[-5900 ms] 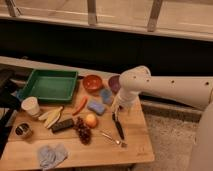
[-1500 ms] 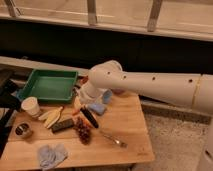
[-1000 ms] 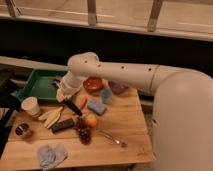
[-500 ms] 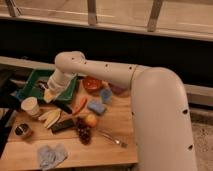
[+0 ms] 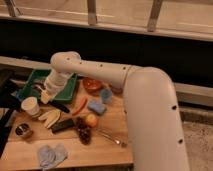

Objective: Place brush in paper cup

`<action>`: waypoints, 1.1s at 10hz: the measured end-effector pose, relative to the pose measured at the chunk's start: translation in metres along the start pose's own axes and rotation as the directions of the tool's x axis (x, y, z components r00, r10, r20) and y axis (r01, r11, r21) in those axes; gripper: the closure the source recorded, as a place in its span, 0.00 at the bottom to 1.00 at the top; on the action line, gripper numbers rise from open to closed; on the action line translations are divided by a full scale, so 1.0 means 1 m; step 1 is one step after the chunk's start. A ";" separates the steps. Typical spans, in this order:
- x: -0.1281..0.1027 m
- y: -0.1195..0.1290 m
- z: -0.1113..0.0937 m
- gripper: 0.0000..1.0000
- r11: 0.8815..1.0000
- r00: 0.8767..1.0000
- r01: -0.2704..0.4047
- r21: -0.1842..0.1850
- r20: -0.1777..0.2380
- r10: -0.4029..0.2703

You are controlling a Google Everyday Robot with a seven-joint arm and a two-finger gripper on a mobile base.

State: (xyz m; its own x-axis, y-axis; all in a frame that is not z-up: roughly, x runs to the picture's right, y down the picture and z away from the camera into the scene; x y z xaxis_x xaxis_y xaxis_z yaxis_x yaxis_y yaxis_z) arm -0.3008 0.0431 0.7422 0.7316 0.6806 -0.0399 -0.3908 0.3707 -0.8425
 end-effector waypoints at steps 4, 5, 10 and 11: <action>-0.015 0.006 0.034 1.00 0.994 0.997 0.074 -0.076 -0.009 -0.074; -0.016 0.008 0.041 1.00 0.992 0.996 0.086 -0.090 -0.011 -0.087; -0.009 0.008 0.075 1.00 0.973 0.991 0.131 -0.191 -0.012 -0.135; -0.008 0.008 0.078 1.00 0.971 0.991 0.130 -0.200 -0.012 -0.135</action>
State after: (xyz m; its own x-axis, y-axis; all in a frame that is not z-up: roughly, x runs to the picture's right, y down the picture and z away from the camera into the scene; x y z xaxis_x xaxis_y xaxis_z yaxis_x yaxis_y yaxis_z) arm -0.3529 0.0901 0.7780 0.7842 0.6168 0.0684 -0.1721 0.3220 -0.9310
